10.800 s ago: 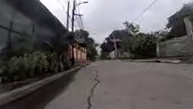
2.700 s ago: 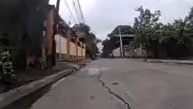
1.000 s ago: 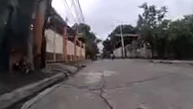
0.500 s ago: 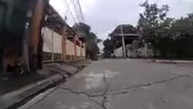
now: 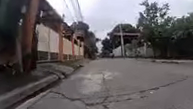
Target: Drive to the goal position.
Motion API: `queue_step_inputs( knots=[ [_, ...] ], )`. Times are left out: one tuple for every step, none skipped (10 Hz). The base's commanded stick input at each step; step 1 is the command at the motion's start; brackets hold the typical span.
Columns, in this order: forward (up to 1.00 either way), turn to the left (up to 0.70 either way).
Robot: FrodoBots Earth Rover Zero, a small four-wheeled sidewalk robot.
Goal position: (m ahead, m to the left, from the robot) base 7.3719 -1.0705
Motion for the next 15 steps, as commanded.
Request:
queue_step_inputs(
  knots=[
    [0.70,0.00],
    [0.70,0.00],
    [0.70,0.00],
    [0.70,-0.02],
    [0.70,-0.14],
    [0.70,-0.27],
    [0.70,-0.27],
    [0.70,-0.07],
    [0.70,0.00],
    [0.70,0.00],
    [0.70,0.00],
    [0.70,0.00],
    [0.70,0.00],
    [0.70,0.00],
    [0.70,0.00]
  ],
)
